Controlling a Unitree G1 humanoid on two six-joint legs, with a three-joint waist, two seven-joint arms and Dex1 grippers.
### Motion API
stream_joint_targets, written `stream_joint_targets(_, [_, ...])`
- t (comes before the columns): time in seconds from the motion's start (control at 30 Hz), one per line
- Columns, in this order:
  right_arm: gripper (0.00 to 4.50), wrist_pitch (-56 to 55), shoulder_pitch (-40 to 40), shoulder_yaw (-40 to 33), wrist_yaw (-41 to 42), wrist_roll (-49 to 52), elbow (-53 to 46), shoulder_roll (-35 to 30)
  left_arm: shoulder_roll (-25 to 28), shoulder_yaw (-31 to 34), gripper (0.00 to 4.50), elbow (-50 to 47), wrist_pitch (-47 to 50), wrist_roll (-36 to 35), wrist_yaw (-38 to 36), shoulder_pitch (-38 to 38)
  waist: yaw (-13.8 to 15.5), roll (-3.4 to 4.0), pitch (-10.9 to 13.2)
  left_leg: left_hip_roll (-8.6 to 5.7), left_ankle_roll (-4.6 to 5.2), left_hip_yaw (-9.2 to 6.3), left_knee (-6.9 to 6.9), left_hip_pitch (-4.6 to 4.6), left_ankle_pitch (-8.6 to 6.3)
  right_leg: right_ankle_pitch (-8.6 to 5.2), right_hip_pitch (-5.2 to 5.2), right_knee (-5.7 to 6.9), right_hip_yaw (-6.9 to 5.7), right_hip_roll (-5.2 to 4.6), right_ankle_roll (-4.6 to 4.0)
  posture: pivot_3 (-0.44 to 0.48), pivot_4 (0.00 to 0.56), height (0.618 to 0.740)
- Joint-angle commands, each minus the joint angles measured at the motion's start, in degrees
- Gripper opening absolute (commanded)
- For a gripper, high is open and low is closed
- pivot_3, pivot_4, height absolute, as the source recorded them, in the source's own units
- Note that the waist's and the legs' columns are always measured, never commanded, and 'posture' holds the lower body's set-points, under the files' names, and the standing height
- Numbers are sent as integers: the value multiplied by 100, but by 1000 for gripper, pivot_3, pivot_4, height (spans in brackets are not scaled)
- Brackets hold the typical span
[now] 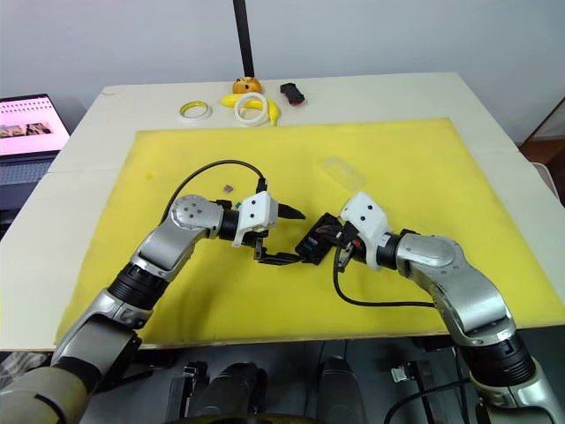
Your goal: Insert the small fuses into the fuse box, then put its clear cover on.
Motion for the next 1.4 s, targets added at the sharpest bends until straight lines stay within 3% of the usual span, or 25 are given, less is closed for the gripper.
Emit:
stream_joint_targets(0.03, [22, 223, 78, 239, 81, -77, 161, -25, 1, 73, 4500, -95, -47, -15, -16, -148, 1, 0, 0, 0, 0, 0, 0, 0, 0, 0, 0, 0, 0, 0, 0, 0, 150, 740])
stream_joint_targets(1.1, [22, 380, 20, 199, 218, -42, -121, -102, 0, 55, 4500, -49, -102, -22, -78, -128, 6, 0, 0, 0, 0, 0, 0, -1, 0, 0, -1, 0, 0, 0, 0, 0, 150, 740])
stream_joint_targets(1.4, [22, 363, -73, -585, 134, 483, -446, 65, 54, 158, 4500, -159, -31, -160, -167, -45, 10, 0, 0, -1, 0, 0, 0, -3, 0, 0, -3, 0, 0, -1, 0, 0, 150, 740])
